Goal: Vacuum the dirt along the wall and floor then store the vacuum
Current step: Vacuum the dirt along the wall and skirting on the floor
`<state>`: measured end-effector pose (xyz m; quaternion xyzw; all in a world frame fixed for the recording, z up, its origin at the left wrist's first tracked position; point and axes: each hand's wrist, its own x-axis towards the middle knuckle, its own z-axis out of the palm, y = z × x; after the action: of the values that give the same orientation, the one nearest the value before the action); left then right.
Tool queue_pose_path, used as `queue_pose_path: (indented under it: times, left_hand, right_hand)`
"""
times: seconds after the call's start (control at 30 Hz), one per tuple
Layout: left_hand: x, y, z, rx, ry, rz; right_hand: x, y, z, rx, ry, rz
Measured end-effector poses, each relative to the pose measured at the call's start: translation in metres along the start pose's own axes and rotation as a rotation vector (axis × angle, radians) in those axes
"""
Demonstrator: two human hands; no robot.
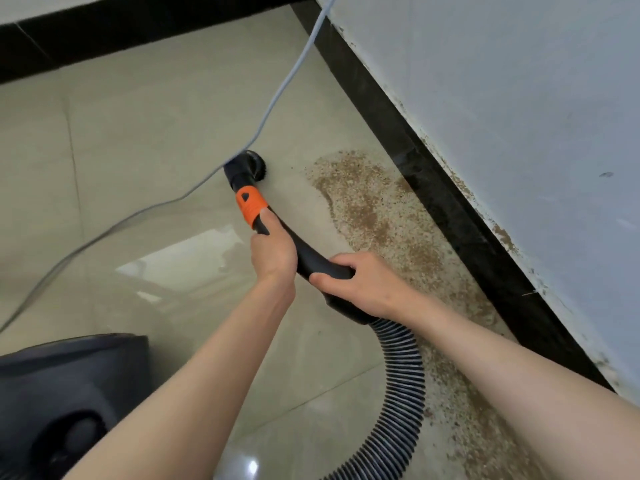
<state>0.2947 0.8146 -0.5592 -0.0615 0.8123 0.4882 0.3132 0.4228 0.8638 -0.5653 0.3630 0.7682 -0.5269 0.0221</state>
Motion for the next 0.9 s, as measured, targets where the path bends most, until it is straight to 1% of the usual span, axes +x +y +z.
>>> queue_pose_path:
  times: [0.1,0.2,0.33,0.53,0.7,0.9]
  left_hand:
    - [-0.02,-0.018,-0.013,-0.025,0.031,-0.038]
    - [-0.04,-0.027,-0.014,-0.06,0.0,-0.068]
    - [-0.048,-0.028,-0.008,-0.064,-0.033,-0.082]
    - [-0.054,-0.033,0.0,-0.062,-0.121,-0.084]
    - [-0.056,-0.025,0.024,-0.065,-0.197,-0.065]
    - [-0.029,-0.002,0.044,-0.041,-0.184,-0.057]
  right_hand:
    - [-0.021,0.001,0.004,-0.064,-0.054,0.0]
    - [-0.038,0.006,0.0,-0.048,-0.097,0.01]
    - [-0.046,0.008,-0.011,-0.033,-0.098,0.021]
    - [-0.058,0.017,-0.016,-0.025,-0.048,0.021]
    - [-0.059,0.025,-0.038,-0.003,-0.027,0.053]
    - [-0.033,0.017,-0.045,-0.04,0.053,0.062]
